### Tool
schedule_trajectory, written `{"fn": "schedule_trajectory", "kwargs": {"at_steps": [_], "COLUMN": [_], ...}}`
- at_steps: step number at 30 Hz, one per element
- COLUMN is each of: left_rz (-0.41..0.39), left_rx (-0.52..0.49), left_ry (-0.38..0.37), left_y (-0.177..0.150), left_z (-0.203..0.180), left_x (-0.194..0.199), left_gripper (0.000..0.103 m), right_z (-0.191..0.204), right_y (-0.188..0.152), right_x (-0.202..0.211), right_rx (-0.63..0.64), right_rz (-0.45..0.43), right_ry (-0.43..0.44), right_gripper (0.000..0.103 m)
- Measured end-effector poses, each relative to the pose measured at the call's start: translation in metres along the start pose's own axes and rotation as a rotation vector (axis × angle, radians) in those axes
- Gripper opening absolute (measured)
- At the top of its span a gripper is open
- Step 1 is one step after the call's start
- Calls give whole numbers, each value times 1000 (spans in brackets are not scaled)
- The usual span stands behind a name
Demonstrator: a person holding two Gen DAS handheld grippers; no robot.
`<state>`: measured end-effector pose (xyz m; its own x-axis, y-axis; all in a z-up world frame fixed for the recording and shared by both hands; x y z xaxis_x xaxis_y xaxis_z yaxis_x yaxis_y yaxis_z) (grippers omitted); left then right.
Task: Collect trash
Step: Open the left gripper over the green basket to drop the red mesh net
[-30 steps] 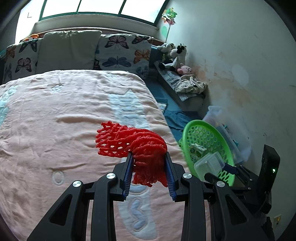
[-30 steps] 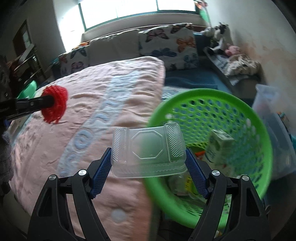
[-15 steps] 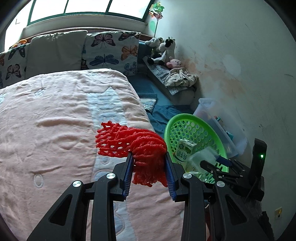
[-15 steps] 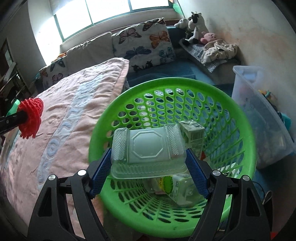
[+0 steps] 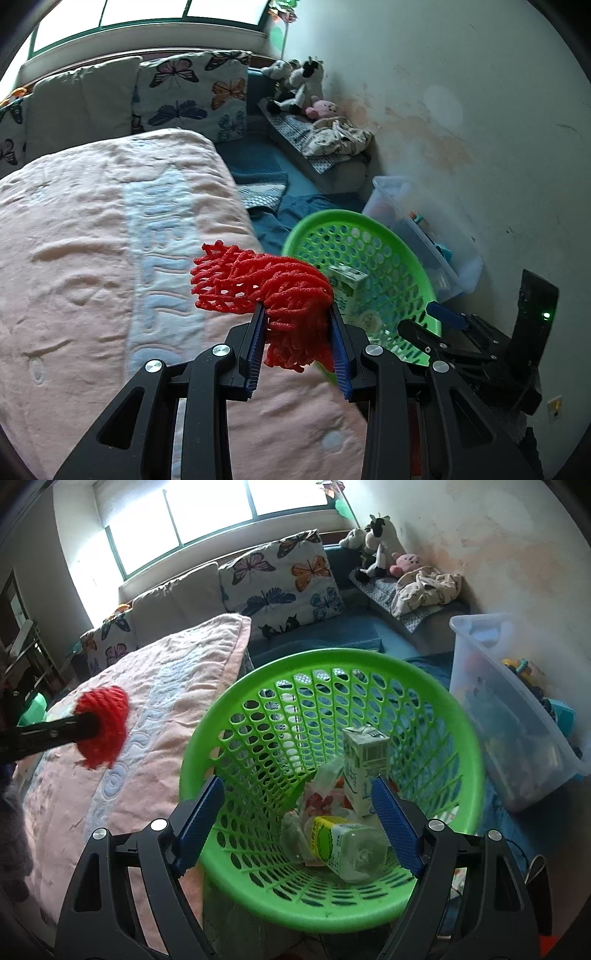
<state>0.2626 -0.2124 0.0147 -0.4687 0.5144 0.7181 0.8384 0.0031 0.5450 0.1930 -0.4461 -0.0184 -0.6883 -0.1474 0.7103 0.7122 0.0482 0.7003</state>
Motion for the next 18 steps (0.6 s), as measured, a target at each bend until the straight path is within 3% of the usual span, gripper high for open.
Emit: {"fn": "schedule_trajectory", "kwargs": {"at_steps": [11,18], "left_rz": [67,79], "left_rx": [-37,-76], "left_ry": [-31,-30], "left_y": [-8,-15], "left_z": [-32,-44], "left_x": [-34,-45], "left_gripper": [33,41], "right_z": [-10,-14], "right_y": [-16,-24], "right_x": [29,33], "right_rx": [-40,-61], "right_rz": [-36,-33], "right_ry": [-13,-9], "right_gripper": [82,82]}}
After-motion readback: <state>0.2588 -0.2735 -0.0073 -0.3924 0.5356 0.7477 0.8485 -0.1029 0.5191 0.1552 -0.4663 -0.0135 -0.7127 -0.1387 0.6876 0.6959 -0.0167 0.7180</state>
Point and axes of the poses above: each gripper's, at about its wrist camera, not at the fingertips, and x roughly against the way its jaws point, z to its left, y to its top, the point moved 1 cm from there along -x, roughly the way its jaws point, and after that the axes turned 10 degrees about x, right-handed, at the moved point
